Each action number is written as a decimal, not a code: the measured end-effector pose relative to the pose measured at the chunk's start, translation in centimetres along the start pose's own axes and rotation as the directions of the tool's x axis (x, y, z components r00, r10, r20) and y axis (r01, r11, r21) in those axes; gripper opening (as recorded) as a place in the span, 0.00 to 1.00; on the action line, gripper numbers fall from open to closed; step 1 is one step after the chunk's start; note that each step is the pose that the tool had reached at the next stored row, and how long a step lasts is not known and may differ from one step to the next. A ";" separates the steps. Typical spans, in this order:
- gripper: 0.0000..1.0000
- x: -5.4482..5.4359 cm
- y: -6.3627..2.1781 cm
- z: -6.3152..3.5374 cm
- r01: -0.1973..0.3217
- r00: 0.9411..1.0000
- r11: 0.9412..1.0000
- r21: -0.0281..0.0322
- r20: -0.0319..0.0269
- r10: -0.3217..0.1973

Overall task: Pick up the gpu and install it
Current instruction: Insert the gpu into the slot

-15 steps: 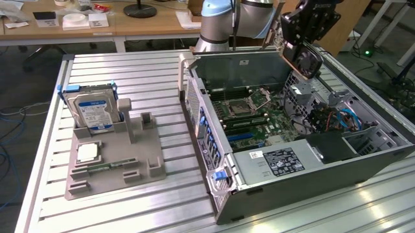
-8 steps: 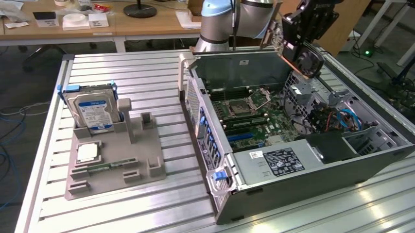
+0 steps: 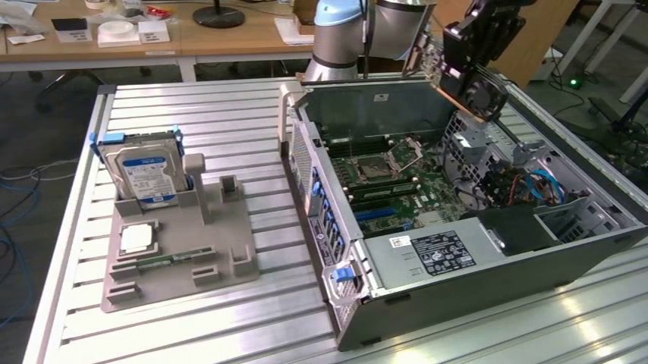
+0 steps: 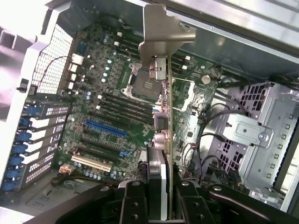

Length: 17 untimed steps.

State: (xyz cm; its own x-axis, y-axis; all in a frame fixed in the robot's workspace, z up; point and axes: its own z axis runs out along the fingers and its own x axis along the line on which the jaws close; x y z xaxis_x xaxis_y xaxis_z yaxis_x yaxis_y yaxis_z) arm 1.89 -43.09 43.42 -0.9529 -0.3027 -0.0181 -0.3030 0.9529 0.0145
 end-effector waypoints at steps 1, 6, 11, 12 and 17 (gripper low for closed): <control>0.28 0.0 0.00 0.00 0.011 1.000 1.000 0.000 0.000 -0.011; 0.28 0.0 0.00 -0.01 0.066 0.998 0.998 -0.001 -0.001 -0.066; 0.28 0.0 0.00 0.00 0.118 0.993 0.993 -0.002 -0.002 -0.118; 0.28 0.0 0.00 0.00 0.128 0.992 0.992 -0.002 -0.002 -0.128; 0.28 0.0 0.00 0.00 0.186 0.983 0.983 -0.004 -0.002 -0.186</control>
State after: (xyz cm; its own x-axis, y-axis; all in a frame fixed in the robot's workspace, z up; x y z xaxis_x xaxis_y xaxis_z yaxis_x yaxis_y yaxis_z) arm 1.89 -43.09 43.42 -0.8799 -0.4749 -0.0180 -0.4751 0.8798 0.0145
